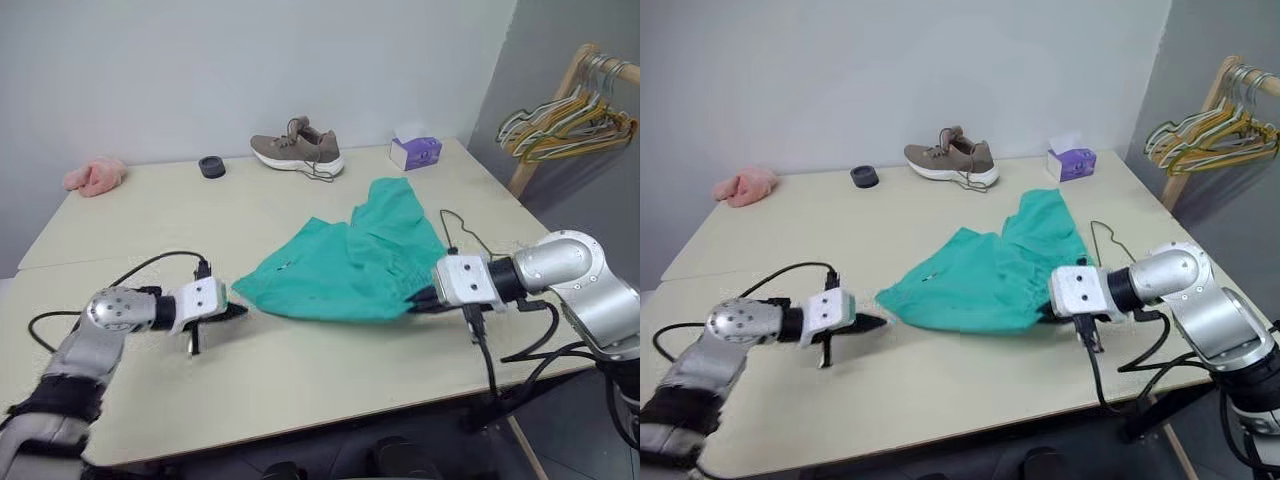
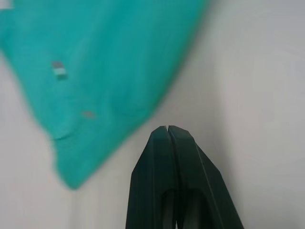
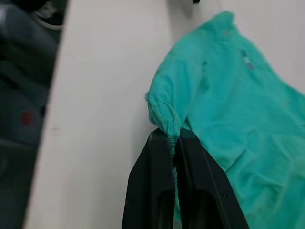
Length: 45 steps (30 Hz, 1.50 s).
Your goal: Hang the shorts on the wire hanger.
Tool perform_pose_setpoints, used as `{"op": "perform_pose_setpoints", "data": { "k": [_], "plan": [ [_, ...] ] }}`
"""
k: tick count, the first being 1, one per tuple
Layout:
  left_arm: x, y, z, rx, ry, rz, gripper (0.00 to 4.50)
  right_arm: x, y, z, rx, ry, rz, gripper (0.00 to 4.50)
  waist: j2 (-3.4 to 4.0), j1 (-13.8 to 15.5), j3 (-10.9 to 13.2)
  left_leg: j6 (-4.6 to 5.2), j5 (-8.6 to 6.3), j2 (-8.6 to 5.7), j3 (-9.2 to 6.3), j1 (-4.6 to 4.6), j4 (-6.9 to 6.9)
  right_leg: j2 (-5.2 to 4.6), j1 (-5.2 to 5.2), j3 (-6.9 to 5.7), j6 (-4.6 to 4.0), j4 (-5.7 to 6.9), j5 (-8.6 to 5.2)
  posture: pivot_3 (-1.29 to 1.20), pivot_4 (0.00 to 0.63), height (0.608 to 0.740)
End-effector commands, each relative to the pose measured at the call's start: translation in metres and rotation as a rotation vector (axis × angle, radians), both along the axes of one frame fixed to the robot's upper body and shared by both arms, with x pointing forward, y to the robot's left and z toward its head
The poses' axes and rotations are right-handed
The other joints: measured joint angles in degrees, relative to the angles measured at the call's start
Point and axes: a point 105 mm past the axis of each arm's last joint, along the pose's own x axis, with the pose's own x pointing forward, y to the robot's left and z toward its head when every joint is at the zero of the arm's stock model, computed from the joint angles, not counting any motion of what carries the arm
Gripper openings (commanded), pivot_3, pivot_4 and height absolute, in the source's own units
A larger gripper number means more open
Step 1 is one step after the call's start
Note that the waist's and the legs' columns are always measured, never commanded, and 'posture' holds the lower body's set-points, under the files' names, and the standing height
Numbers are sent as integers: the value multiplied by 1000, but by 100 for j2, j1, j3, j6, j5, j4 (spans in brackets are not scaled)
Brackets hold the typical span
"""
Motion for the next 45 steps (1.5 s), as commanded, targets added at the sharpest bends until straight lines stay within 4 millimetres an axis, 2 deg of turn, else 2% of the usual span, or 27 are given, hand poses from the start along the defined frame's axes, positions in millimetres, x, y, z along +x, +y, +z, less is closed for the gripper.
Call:
{"op": "perform_pose_setpoints", "data": {
  "k": [1,6,9,12,16,20,23,26,28,32,37,40,45],
  "plan": [
    [-25,-14,25,-65,109,-63,8,-12,4,15,50,41,63,0,6,15,4,0,0,0,0,1,0,0,0,0,2,2,-1,-142,0,740],
    [-58,-13,35,-75,248,-59,8,-22,-11,21,38,175,51,0,20,98,18,1,1,3,2,15,4,4,10,-2,18,5,-17,-121,0,740],
    [-42,-12,35,-97,101,18,8,-14,-16,23,42,174,13,0,24,178,19,3,2,5,0,24,7,4,10,-6,20,5,-19,-116,0,740],
    [-12,-16,36,-120,-106,96,8,-8,-8,26,78,164,7,0,31,288,23,6,5,4,3,30,11,5,14,-5,19,6,-16,-111,0,740],
    [-18,-23,30,-144,-125,59,861,-10,-4,23,97,177,9,0,13,361,15,8,7,11,4,19,12,13,12,-2,15,6,-6,-119,0,740],
    [-28,-32,32,-244,-55,55,2137,-6,-6,22,99,161,-9,0,14,365,16,1,1,8,17,13,7,5,4,8,-2,3,4,-125,0,740],
    [-39,-42,26,-256,8,6,3051,-4,-8,24,106,167,-22,0,14,367,16,-2,-1,8,16,10,6,5,3,7,-5,1,5,-131,0,740],
    [-25,-48,26,-256,-73,22,4081,-6,-8,35,139,203,-28,0,16,375,17,-1,-1,8,15,11,8,6,5,4,3,2,0,-131,0,740],
    [-11,-52,23,-245,-149,46,4470,-8,-7,46,166,227,-26,0,21,403,20,-1,0,8,14,14,13,7,9,3,7,3,-2,-157,0,740],
    [4,-64,18,-259,-228,68,4470,-11,-4,57,189,239,-24,0,17,394,16,4,4,8,14,19,21,10,17,3,12,3,-2,-175,0,740],
    [5,-76,4,-250,-210,38,4470,-14,0,61,205,243,-23,0,16,315,15,4,3,8,17,14,20,9,12,9,8,3,1,-191,0,740],
    [6,-75,-3,-219,-201,29,4470,-14,0,62,204,239,-29,0,16,274,15,3,3,8,17,13,14,9,10,9,2,3,5,-195,0,740],
    [11,-59,-20,-149,-166,56,4470,-10,-1,68,225,227,-53,0,18,196,14,3,3,8,14,13,14,9,9,5,8,4,1,-202,0,740]
  ]
}}
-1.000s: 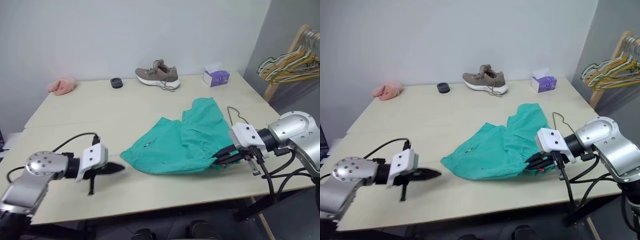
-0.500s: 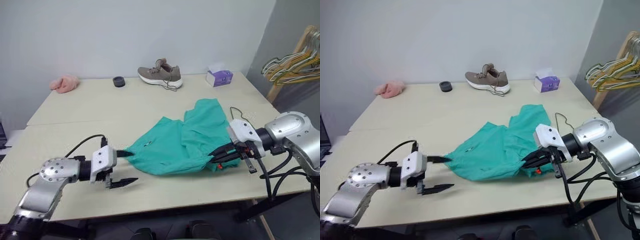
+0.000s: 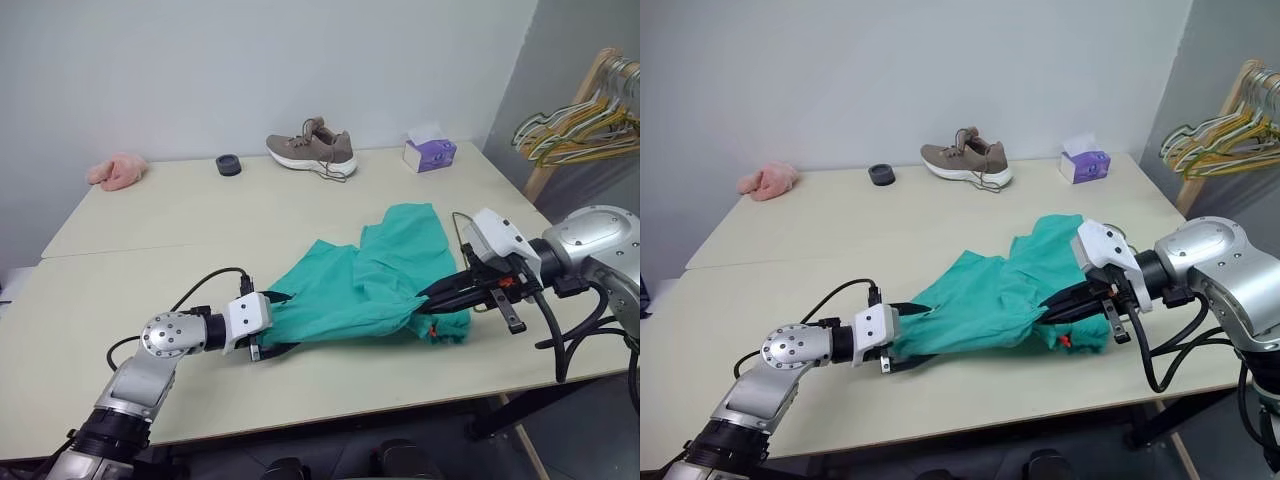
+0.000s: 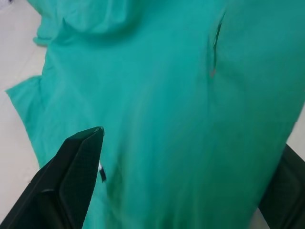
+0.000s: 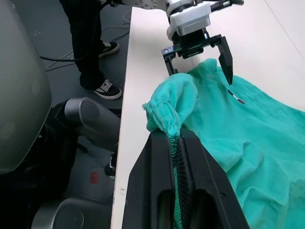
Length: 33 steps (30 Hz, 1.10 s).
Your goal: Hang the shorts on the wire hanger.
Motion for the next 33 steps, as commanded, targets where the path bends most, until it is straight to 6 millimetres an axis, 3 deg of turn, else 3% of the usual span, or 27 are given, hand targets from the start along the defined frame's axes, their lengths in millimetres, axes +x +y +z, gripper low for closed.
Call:
{"op": "perform_pose_setpoints", "data": {
  "k": [1,2,5,11,16,20,23,27,30,31,33],
  "plan": [
    [2,5,0,26,-10,-10,4470,1,0,17,30,-65,-5,0,1,-63,0,0,0,0,0,0,1,0,1,1,0,0,0,-203,0,740],
    [1,5,-2,19,3,-7,4470,2,0,18,31,-70,-10,0,0,-76,-1,0,0,0,0,-1,2,-1,1,1,0,0,0,-204,0,740],
    [-6,3,-3,-21,53,-10,3656,4,0,18,29,-80,-19,0,0,-96,-1,0,0,-1,1,-1,3,-3,1,2,1,-1,0,-204,0,740],
    [-10,5,-2,-33,99,-10,1651,5,2,16,37,-80,-19,0,1,-104,-1,0,0,0,-3,-1,-1,-3,-1,-1,0,0,0,-198,0,740],
    [8,18,5,35,-33,60,30,6,3,16,36,-92,-20,0,1,-96,-1,0,0,0,-2,-1,3,-3,1,0,1,1,0,-195,0,740],
    [18,40,20,126,-114,79,9,5,-4,-4,-54,-135,9,0,-6,-86,-5,0,0,0,-5,-1,3,-3,0,-3,2,1,-1,-180,0,740],
    [8,47,35,160,-71,30,9,-2,-12,-27,-147,-150,64,0,-8,-93,-7,-1,-1,0,-4,-1,-5,-3,-2,-2,2,0,0,-159,0,740],
    [-55,31,55,101,290,-144,9,-2,-18,-39,-164,-77,75,0,-1,-146,-3,-3,-3,0,12,-5,-10,-5,-13,10,-3,1,1,-121,0,740],
    [-78,9,74,-23,474,-208,9,25,-29,-39,-174,-37,-1,0,11,-89,8,-3,-4,1,12,-2,-4,-5,-6,7,-2,2,-1,-107,0,740],
    [-69,2,81,-69,452,-196,9,43,-34,-37,-178,-44,-49,0,16,-66,23,-2,-4,-1,13,0,-3,-5,-2,6,6,-1,-7,-104,0,740],
    [-28,-11,97,-179,336,-125,9,93,-42,-30,-226,-156,-153,0,32,-14,72,13,7,-2,7,24,14,-1,22,-5,15,1,0,-103,0,740]
  ]
}}
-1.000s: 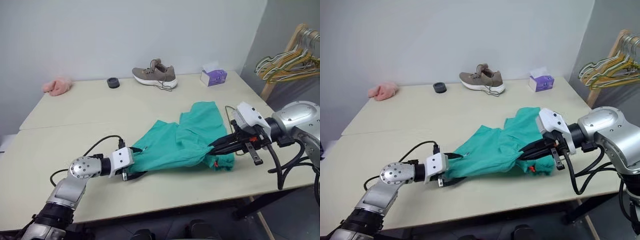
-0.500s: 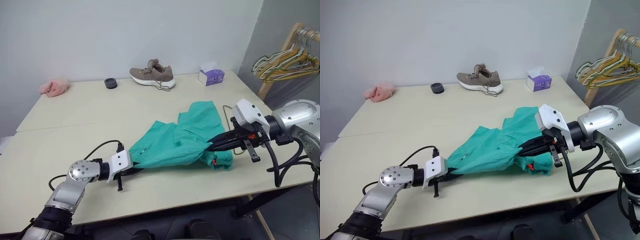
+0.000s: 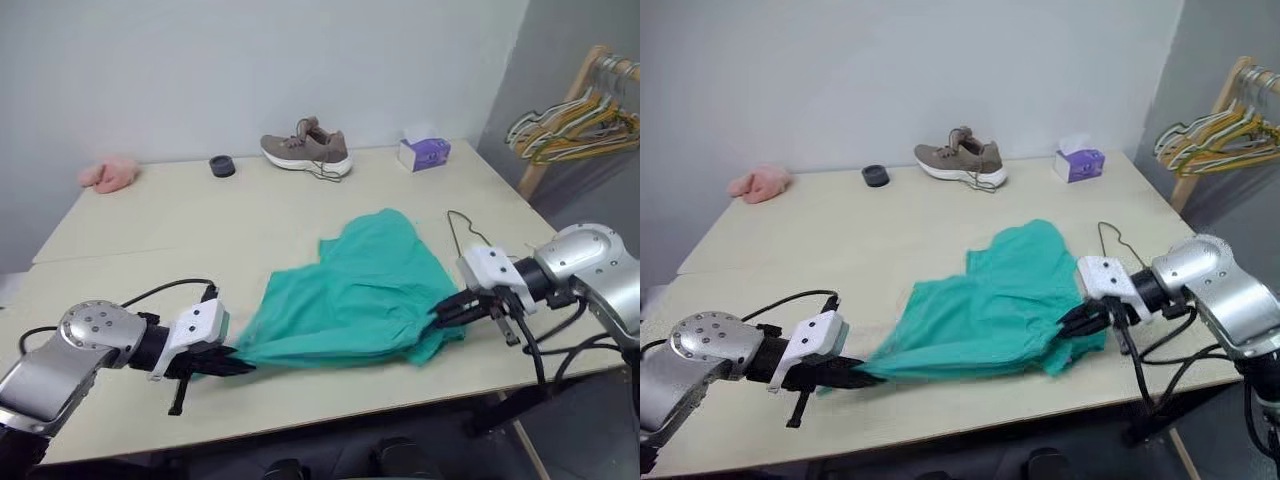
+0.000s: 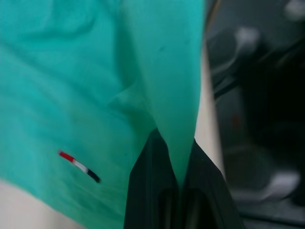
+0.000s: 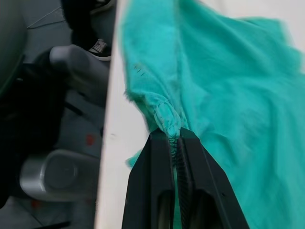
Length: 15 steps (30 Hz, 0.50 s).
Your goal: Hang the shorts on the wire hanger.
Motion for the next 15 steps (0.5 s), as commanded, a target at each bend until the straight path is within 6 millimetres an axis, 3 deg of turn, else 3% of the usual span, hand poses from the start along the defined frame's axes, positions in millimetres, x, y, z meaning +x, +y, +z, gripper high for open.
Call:
{"op": "perform_pose_setpoints", "data": {
  "k": [1,3,5,6,8,10,12,14,15],
  "plan": [
    [64,-21,37,-166,-174,160,9,73,-13,20,-80,-201,-134,0,-4,48,58,22,13,-7,3,30,2,10,18,-15,8,-2,17,-103,0,740],
    [121,-29,63,-222,-335,320,9,116,-6,44,-115,-402,-224,0,-13,72,73,53,34,-14,10,82,-20,16,81,-27,-4,-9,39,-105,0,740],
    [179,-22,97,-229,-535,533,9,147,10,78,-137,-647,-295,0,-19,57,68,32,68,-10,-5,81,-21,25,84,-27,8,-2,67,-104,0,740],
    [202,-15,117,-232,-626,644,9,158,18,97,-140,-779,-325,0,-24,35,68,7,85,-2,-9,72,-18,26,76,-19,-1,2,68,-105,0,740],
    [228,4,166,-247,-809,792,9,168,37,143,-120,-1077,-357,0,-36,-52,51,-8,92,3,-16,18,-26,15,18,-7,-33,3,82,-108,0,740],
    [231,18,211,-213,-1018,831,9,164,56,183,-40,-1287,-354,0,-39,-179,44,-96,121,2,-4,-89,-28,5,-112,11,-42,26,88,-116,0,740],
    [219,29,258,-140,-1269,814,9,151,71,216,51,-1476,-306,0,-40,-300,40,-114,122,-1,2,-198,-28,-2,-221,27,-38,24,85,-119,0,740],
    [198,32,297,18,-1549,705,9,133,81,238,167,-1609,-238,0,-44,-408,38,-116,122,-6,15,-268,-28,-9,-299,33,-37,31,84,-117,0,740],
    [188,30,306,103,-1642,627,9,126,84,239,209,-1644,-194,0,-44,-459,38,-116,122,-6,24,-302,-26,-8,-334,37,-35,30,83,-113,0,740]
  ]
}}
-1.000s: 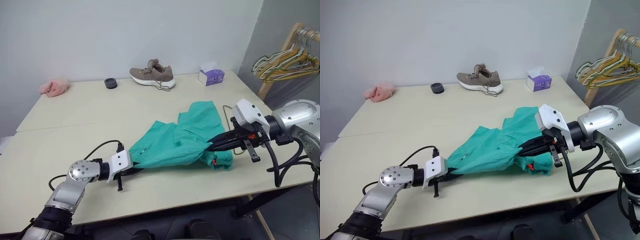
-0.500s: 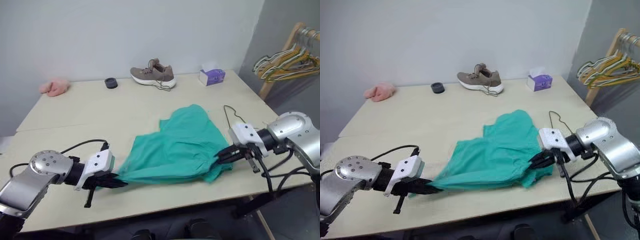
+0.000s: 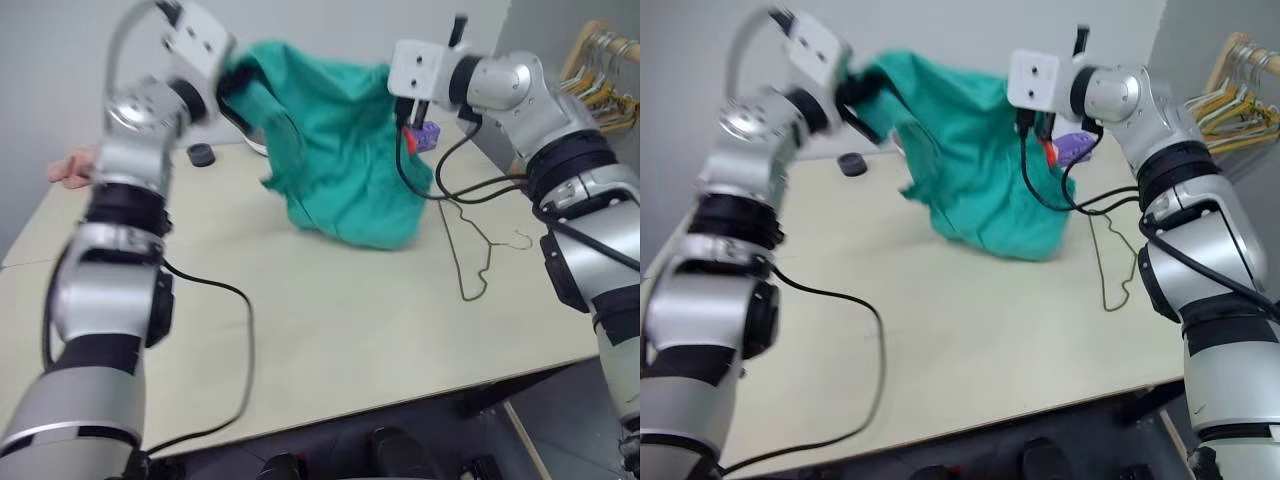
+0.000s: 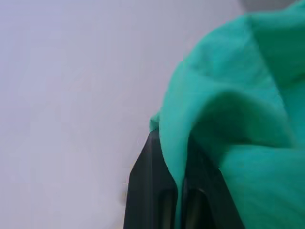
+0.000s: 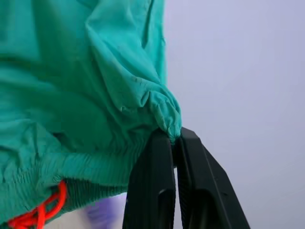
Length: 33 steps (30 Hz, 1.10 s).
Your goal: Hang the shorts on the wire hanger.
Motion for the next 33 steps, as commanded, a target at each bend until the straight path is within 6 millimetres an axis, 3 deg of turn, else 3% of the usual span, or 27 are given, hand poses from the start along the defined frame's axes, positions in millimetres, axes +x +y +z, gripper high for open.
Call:
{"op": "perform_pose_setpoints", "data": {
  "k": [1,3,5,6,8,9,11,14,15,17,19,21,26,33],
  "plan": [
    [-37,-8,52,395,-259,17,9,-32,14,32,26,-225,188,0,0,-72,0,0,0,1,-3,-21,-2,-1,-14,7,1,-8,-1,-108,0,740],
    [-44,-10,30,537,-140,-42,9,-38,14,4,-7,-200,281,0,-1,-75,-9,0,0,1,-8,-24,-9,-2,-14,7,12,-24,-8,-99,0,740],
    [-54,-12,-15,578,83,-156,9,-41,13,-40,-53,-124,359,0,19,-60,-44,3,-2,1,-18,-18,-20,-1,6,-3,21,-26,-17,-88,0,740],
    [-64,-12,-51,567,236,-231,9,-44,12,-72,-85,-58,406,0,29,-55,-57,4,-3,1,-17,-7,-31,-1,20,-1,21,-28,-19,-84,0,740],
    [-93,-11,-126,499,545,-361,9,-57,12,-128,-152,47,491,0,44,-61,-71,7,-4,-1,-13,23,-29,0,51,4,22,-20,-21,-82,0,740],
    [-106,-11,-145,478,632,-387,9,-62,12,-142,-165,76,515,0,46,-70,-69,10,-6,-1,-11,60,-31,0,83,7,22,-23,-22,-79,0,740],
    [-151,-10,-202,403,909,-478,9,-81,12,-181,-235,172,605,0,29,-94,-16,44,-23,-5,-14,84,1,5,99,8,18,31,-20,-76,0,740],
    [-206,-13,-249,287,1188,-561,9,-111,5,-231,-332,358,703,0,13,-58,-9,57,-15,2,-20,112,33,16,108,8,-4,90,-6,-75,0,740],
    [-218,-12,-258,274,1242,-570,9,-120,1,-243,-357,418,722,0,10,-6,-5,62,-11,7,-30,136,32,21,136,-5,-8,86,-4,-75,0,740],
    [-240,-13,-271,223,1336,-596,9,-137,-10,-264,-412,562,736,0,5,122,-1,67,-11,11,-42,271,-1,25,266,-22,-5,64,-37,-80,0,740],
    [-253,-12,-280,220,1382,-604,9,-149,-19,-275,-446,666,733,0,9,293,9,85,-28,10,-48,398,-16,23,397,-32,-56,48,-93,-84,0,740],
    [-263,-12,-286,197,1418,-616,9,-155,-30,-282,-460,777,689,0,6,406,14,86,-38,10,-50,453,-20,20,447,-34,-80,46,-114,-93,0,740],
    [-265,-11,-295,170,1433,-611,9,-162,-45,-283,-438,931,587,0,-1,536,10,83,-40,10,-46,464,-17,20,460,-31,-83,44,-115,-101,0,740],
    [-254,-15,-297,164,1389,-621,9,-163,-42,-281,-379,980,512,0,-2,570,10,79,-42,13,-42,463,-19,20,457,-32,-83,41,-115,-119,0,740]
  ]
}}
